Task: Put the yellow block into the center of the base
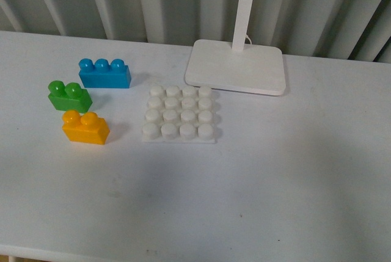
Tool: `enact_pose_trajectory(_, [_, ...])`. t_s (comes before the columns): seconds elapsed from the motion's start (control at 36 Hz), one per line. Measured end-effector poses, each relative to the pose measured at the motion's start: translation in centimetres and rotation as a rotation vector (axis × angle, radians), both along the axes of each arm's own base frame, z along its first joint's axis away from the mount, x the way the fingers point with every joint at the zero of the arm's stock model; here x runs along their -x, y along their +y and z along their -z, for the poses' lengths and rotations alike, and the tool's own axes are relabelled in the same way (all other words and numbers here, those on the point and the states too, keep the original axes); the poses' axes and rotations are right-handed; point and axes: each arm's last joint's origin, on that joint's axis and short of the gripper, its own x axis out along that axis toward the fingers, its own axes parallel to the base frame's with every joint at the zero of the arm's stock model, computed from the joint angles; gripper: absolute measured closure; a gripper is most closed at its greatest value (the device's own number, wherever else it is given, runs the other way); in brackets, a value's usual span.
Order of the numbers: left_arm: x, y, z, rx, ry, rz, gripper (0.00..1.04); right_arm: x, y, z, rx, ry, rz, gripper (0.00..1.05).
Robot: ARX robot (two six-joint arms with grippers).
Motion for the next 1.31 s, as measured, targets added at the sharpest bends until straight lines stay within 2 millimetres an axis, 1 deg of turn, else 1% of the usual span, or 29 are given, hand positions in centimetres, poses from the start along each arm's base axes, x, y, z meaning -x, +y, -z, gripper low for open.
enact_pose_trajectory(0.42, [0.0,0.0,0.0,0.000,0.000,0.000,0.06,1.9,0.0,-0.5,0.000,-0.019,0.000,1.04])
enact_pose_trajectory(1.17, [0.0,0.0,0.0,0.000,0.000,0.000,0.06,3.3,0.0,-0.5,0.000,-0.022,0.000,1.04])
enact_pose_trajectory(1.25, [0.0,0.0,0.0,0.000,0.000,0.000,0.06,3.9,0.0,-0.1,0.001,0.013,0.000,1.04])
enact_pose_trajectory(1.31, [0.0,0.0,0.0,0.000,0.000,0.000,0.06,4.3,0.0,-0.2,0.000,-0.008,0.000,1.04])
